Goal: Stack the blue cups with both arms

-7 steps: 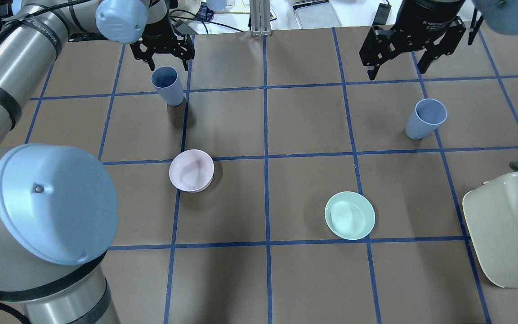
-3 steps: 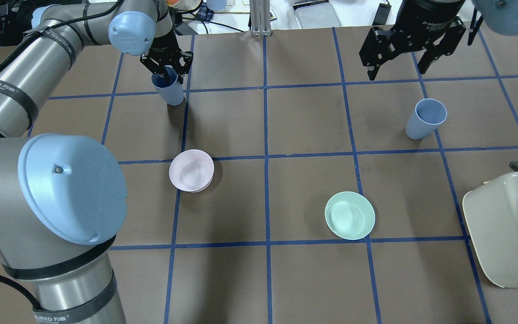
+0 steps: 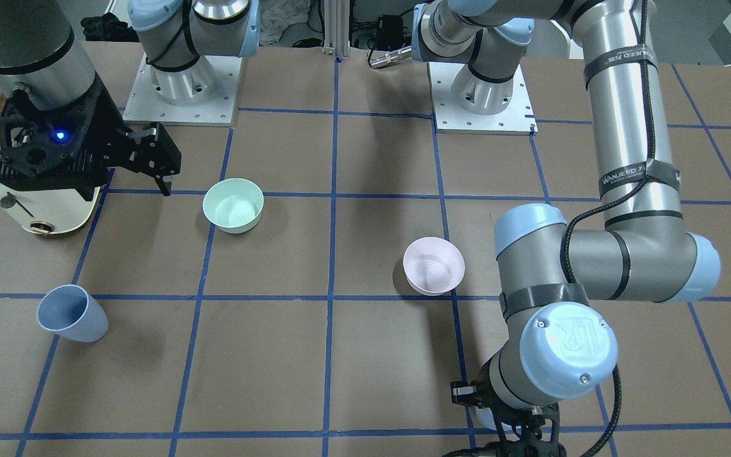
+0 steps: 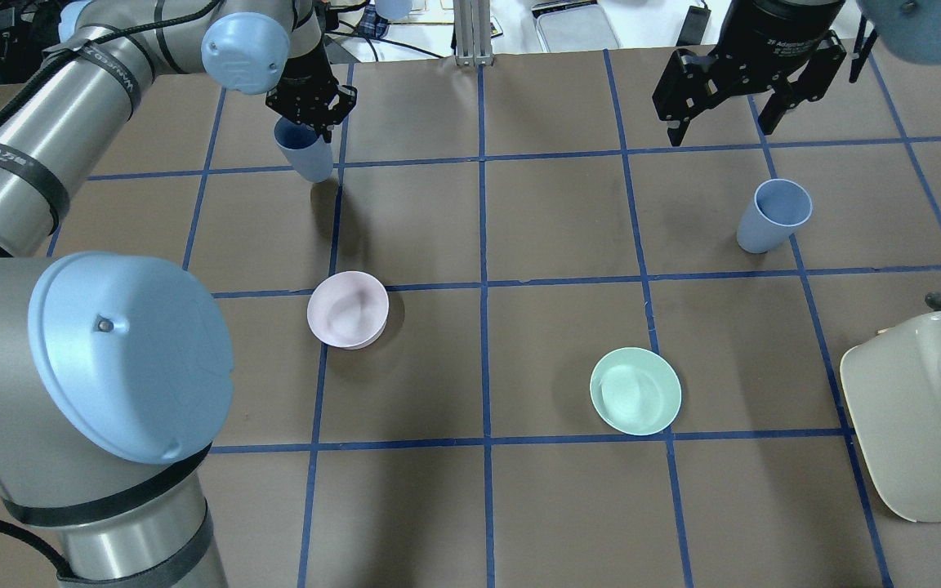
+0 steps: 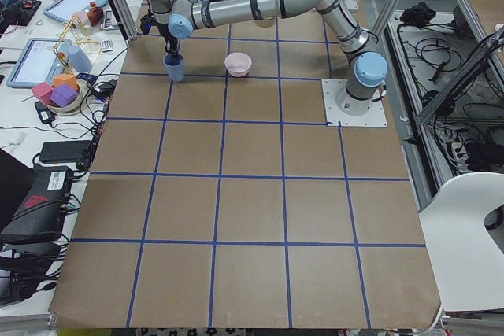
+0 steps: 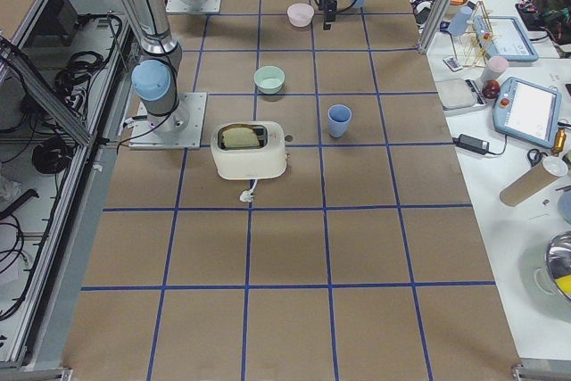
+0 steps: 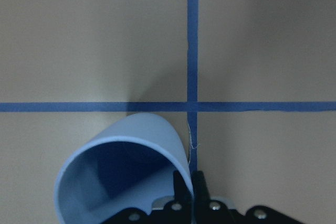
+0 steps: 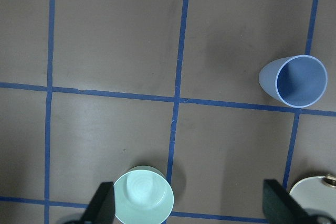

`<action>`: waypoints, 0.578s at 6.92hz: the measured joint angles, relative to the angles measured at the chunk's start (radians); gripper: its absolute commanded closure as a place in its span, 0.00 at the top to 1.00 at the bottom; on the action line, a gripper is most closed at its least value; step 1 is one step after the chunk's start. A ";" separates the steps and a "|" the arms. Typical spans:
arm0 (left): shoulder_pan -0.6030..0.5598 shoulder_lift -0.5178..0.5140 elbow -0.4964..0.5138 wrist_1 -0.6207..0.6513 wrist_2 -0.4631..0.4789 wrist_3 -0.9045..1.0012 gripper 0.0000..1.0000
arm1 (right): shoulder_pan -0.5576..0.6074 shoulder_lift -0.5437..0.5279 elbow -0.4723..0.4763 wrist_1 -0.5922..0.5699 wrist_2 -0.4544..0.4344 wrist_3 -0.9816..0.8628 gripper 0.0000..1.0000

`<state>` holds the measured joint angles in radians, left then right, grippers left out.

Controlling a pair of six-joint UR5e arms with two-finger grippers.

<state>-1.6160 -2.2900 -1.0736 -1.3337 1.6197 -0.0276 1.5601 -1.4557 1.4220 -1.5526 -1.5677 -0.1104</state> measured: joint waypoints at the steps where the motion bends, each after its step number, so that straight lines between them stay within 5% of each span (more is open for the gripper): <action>1: -0.036 0.034 0.005 -0.009 -0.016 -0.019 0.00 | 0.000 0.000 0.000 0.001 0.000 0.000 1.00; 4: -0.221 0.019 0.014 0.016 -0.030 -0.355 0.00 | 0.000 0.000 0.000 0.003 0.000 0.000 1.00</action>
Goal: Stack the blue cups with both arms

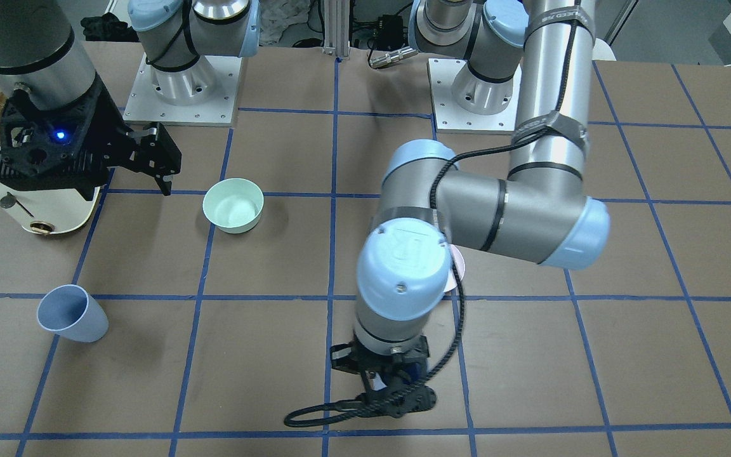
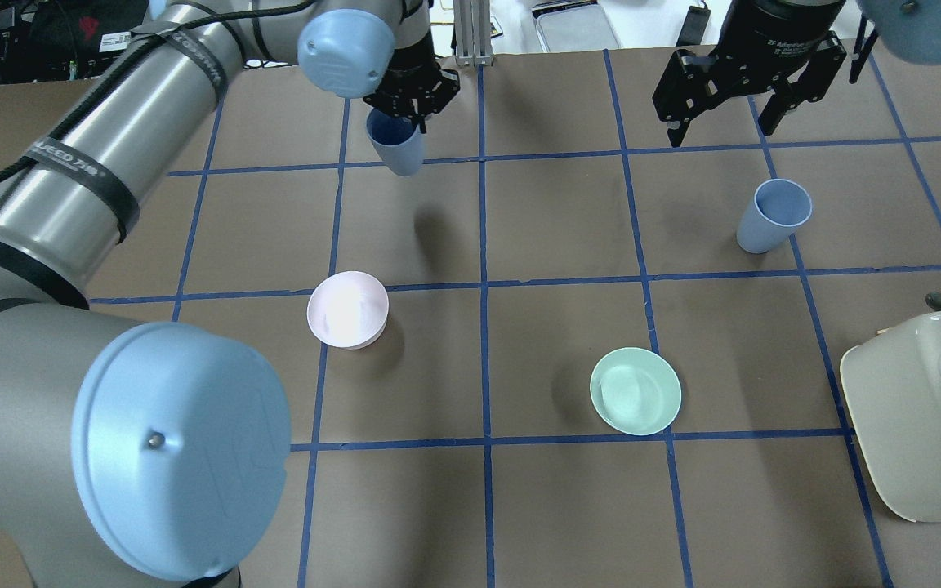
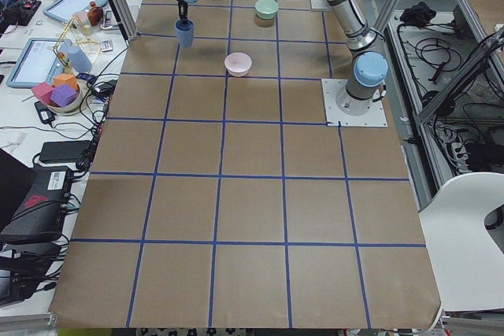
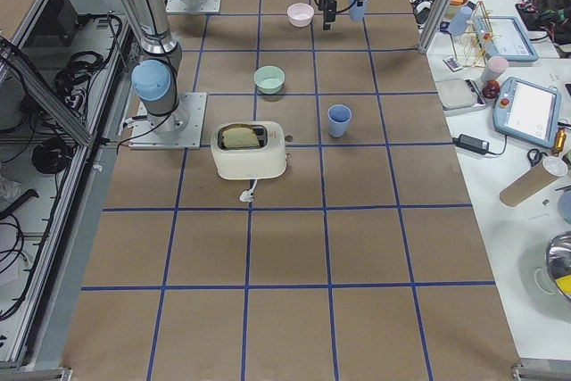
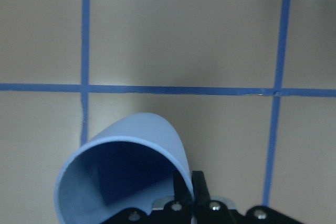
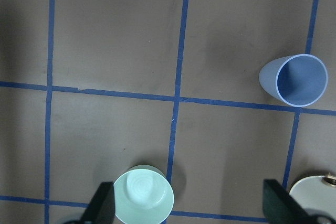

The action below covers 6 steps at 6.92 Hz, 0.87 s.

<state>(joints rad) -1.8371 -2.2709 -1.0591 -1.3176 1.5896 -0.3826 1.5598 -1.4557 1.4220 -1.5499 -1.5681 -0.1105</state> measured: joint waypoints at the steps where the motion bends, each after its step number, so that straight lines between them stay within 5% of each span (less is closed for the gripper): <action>1: -0.062 -0.007 -0.009 -0.008 -0.006 -0.057 0.00 | -0.001 0.000 0.000 0.001 -0.001 0.000 1.00; 5: -0.163 0.032 -0.130 -0.056 -0.049 -0.108 0.00 | -0.006 -0.002 0.000 0.005 -0.003 0.002 1.00; 6: -0.165 0.037 -0.153 -0.056 -0.052 -0.110 0.07 | -0.006 -0.002 0.000 0.005 -0.003 0.002 1.00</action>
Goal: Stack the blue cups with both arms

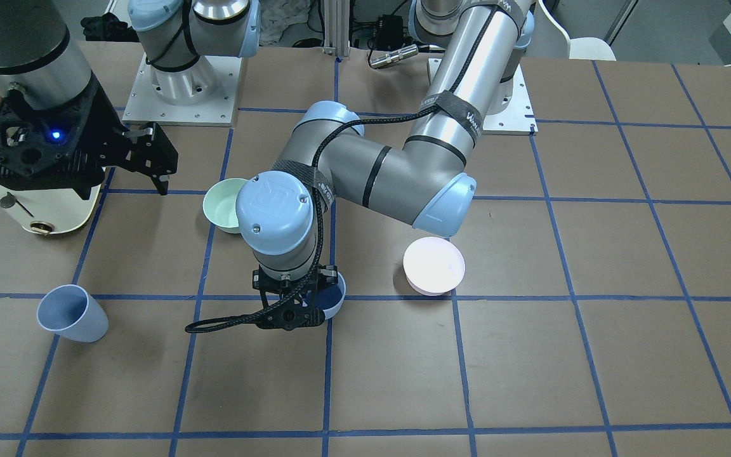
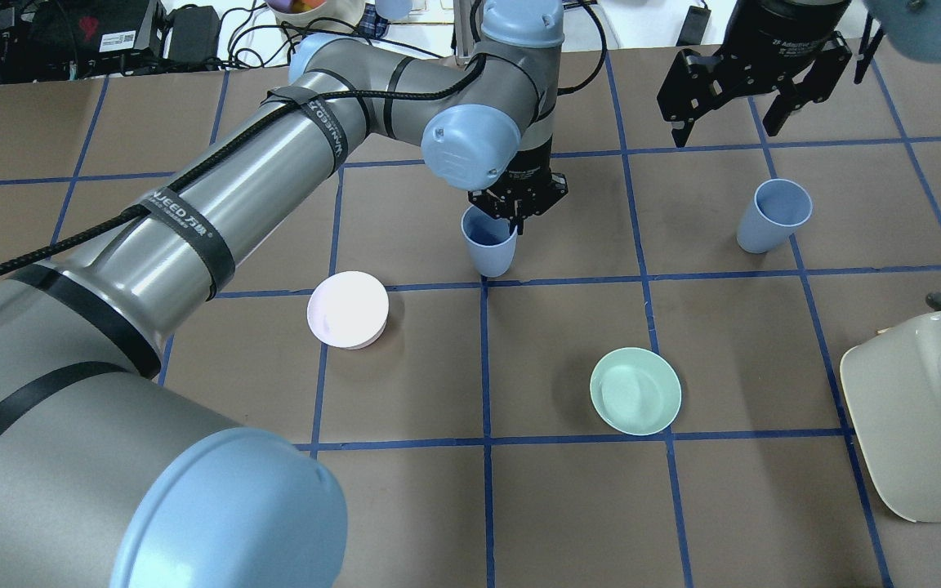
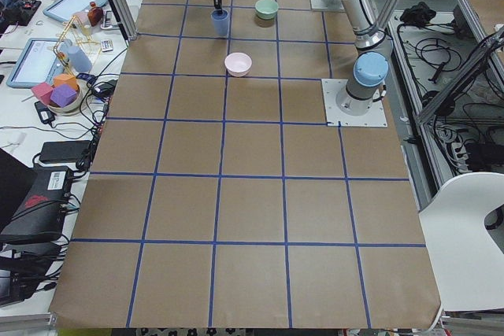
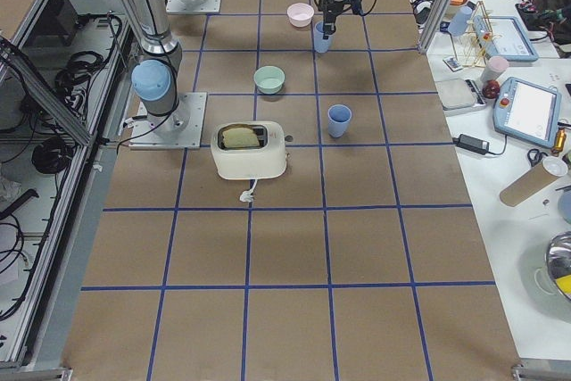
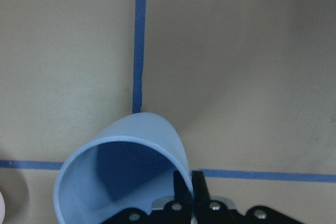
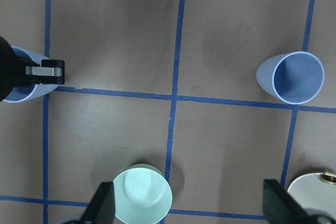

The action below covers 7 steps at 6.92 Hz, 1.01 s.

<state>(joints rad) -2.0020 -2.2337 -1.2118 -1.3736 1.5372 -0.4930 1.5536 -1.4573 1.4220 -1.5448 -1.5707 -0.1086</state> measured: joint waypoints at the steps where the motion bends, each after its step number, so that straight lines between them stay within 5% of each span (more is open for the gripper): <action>1: 0.000 0.002 -0.015 0.009 -0.001 -0.001 0.99 | 0.000 0.000 0.000 0.000 0.000 0.000 1.00; 5: 0.023 0.025 0.002 0.003 0.006 0.013 1.00 | 0.000 -0.001 0.001 0.001 0.000 0.001 1.00; 7: 0.096 0.090 0.102 -0.143 -0.015 0.092 1.00 | -0.025 0.005 0.001 0.000 -0.009 -0.007 1.00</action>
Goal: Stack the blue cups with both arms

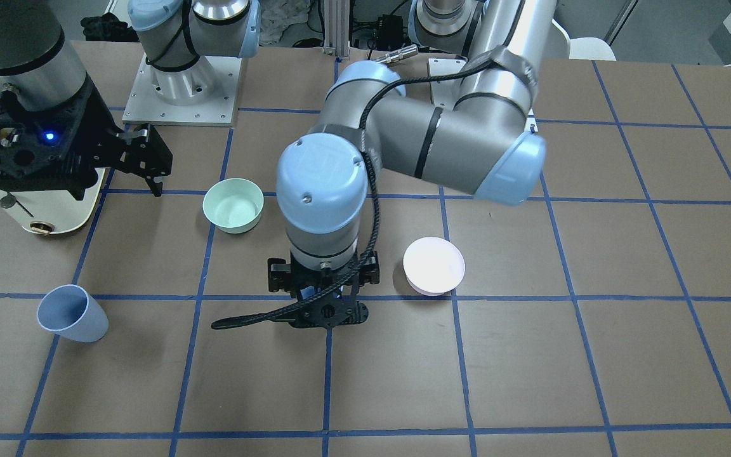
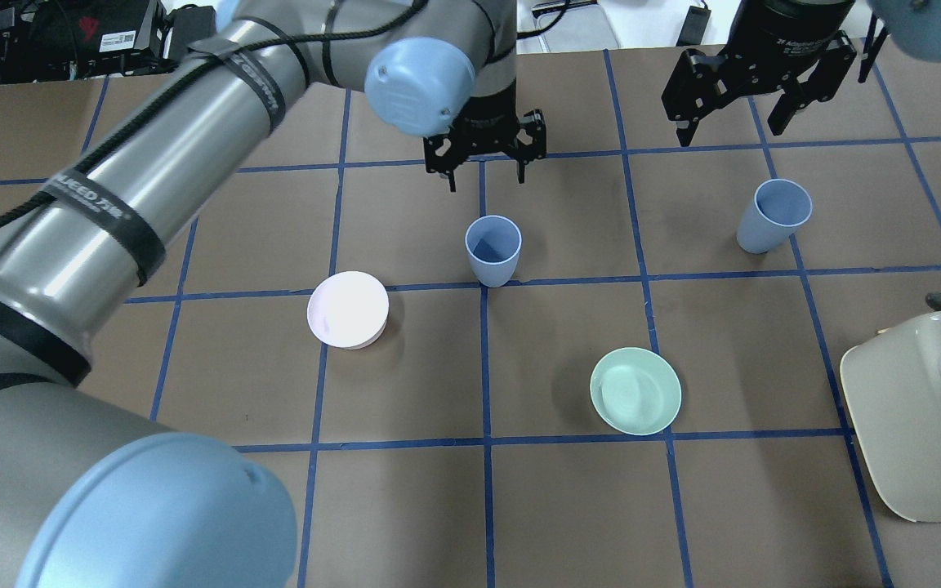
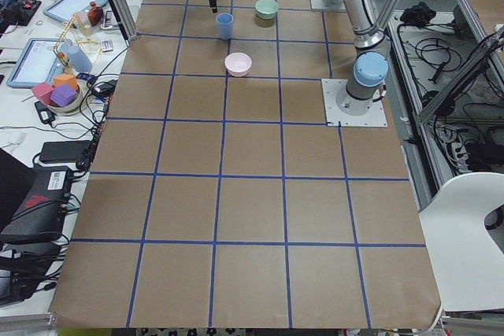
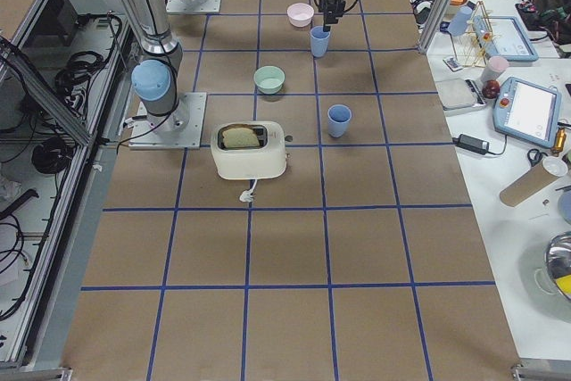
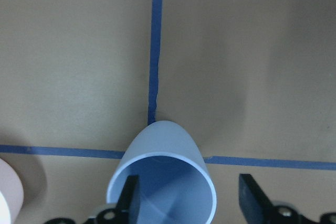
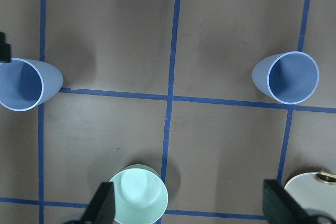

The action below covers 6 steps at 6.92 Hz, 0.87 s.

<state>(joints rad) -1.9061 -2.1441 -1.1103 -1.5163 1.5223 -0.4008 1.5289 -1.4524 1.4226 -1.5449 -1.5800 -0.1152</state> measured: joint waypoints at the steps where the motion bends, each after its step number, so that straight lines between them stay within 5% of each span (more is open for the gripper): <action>1: 0.051 0.047 0.033 -0.087 -0.021 0.125 1.00 | -0.057 0.024 0.006 0.001 0.006 -0.009 1.00; 3: 0.140 0.188 -0.002 -0.191 -0.034 0.297 1.00 | -0.171 0.100 0.019 -0.054 0.022 -0.039 1.00; 6: 0.222 0.420 -0.267 -0.102 -0.019 0.375 1.00 | -0.282 0.263 0.028 -0.178 0.029 -0.157 1.00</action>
<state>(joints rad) -1.6843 -1.7240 -1.3774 -1.6184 1.5032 -0.0253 1.2469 -1.1898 1.4509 -1.7226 -1.5509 -0.2724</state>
